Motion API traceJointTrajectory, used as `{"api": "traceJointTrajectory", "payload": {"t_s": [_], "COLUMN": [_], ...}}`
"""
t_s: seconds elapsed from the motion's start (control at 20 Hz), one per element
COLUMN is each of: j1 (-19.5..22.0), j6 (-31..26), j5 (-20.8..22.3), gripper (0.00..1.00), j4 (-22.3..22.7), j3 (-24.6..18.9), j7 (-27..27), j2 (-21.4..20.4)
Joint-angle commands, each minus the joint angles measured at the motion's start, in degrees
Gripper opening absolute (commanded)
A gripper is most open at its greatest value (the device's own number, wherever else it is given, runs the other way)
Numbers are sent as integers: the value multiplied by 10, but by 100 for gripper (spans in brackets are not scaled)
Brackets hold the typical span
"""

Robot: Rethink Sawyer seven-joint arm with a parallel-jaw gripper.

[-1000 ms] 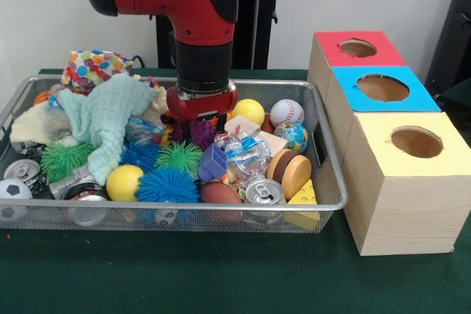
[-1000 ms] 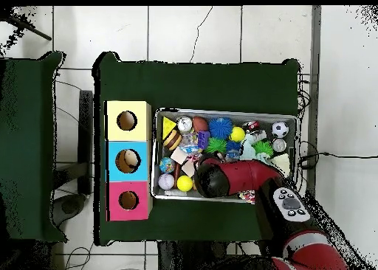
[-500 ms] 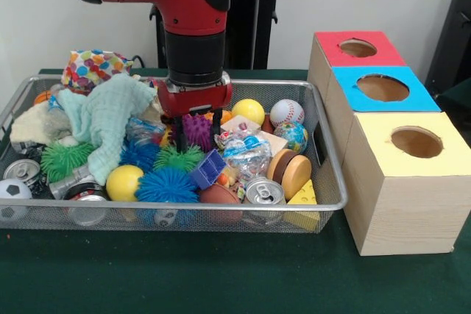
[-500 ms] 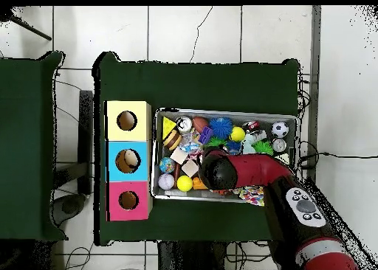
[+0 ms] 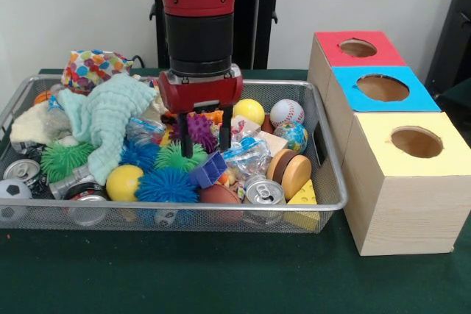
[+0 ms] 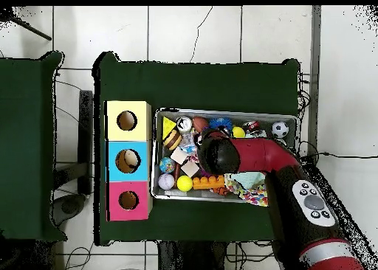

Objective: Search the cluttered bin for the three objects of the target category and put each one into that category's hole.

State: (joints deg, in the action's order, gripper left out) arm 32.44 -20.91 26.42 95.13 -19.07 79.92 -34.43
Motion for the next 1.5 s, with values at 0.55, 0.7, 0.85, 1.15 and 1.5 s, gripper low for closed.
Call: {"api": "traceJointTrajectory", "payload": {"t_s": [0.55,0.7,0.85,1.15,1.5], "j1": [-44,-45,-58,-52,-40], "j6": [36,40,42,78,76], "j5": [43,41,32,48,53], "gripper": [100,100,100,100,100], "j4": [-77,-66,-47,0,6], "j3": [32,48,72,100,104], "j7": [53,66,93,85,46], "j2": [109,124,121,109,103]}}
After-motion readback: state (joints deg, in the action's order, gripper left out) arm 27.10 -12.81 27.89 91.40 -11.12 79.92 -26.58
